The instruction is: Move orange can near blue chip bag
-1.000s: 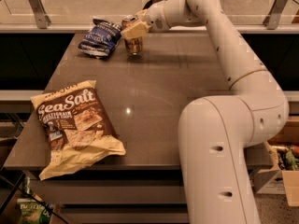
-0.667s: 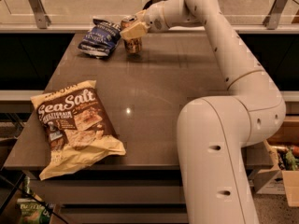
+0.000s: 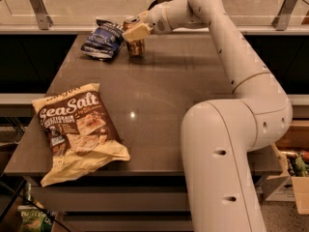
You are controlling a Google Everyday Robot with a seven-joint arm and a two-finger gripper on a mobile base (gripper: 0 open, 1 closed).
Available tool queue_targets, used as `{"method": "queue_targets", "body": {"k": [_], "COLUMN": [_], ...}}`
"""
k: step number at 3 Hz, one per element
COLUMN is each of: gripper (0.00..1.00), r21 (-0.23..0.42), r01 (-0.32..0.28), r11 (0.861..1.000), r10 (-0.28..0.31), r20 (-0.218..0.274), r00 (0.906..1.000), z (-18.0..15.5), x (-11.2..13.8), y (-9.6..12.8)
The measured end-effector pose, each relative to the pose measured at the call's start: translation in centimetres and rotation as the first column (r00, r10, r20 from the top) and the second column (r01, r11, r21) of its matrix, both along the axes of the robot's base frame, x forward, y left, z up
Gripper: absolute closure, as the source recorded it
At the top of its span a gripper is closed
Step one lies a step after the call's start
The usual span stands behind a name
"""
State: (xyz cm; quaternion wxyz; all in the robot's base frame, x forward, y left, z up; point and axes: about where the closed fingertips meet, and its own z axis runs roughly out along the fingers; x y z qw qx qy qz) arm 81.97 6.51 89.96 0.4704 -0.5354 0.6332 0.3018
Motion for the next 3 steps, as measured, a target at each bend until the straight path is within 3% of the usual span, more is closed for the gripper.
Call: {"method": "queue_targets", "body": {"k": [1,2,3], "gripper": [0.14,0.0,0.0], "r21": [0.0,0.0,0.0], "r01": [-0.005,-0.009,-0.01], "r11": [1.0,1.0,1.0], "r10": [0.005,0.009,0.01], "r20": [-0.003,-0.007,-0.007], "r00": [1.0,0.9999,0.9999], "z": [-0.21,-0.44,-0.44], "x": [-0.01,-0.01,-0.01], "y": [0.36,0.74,0.75]}}
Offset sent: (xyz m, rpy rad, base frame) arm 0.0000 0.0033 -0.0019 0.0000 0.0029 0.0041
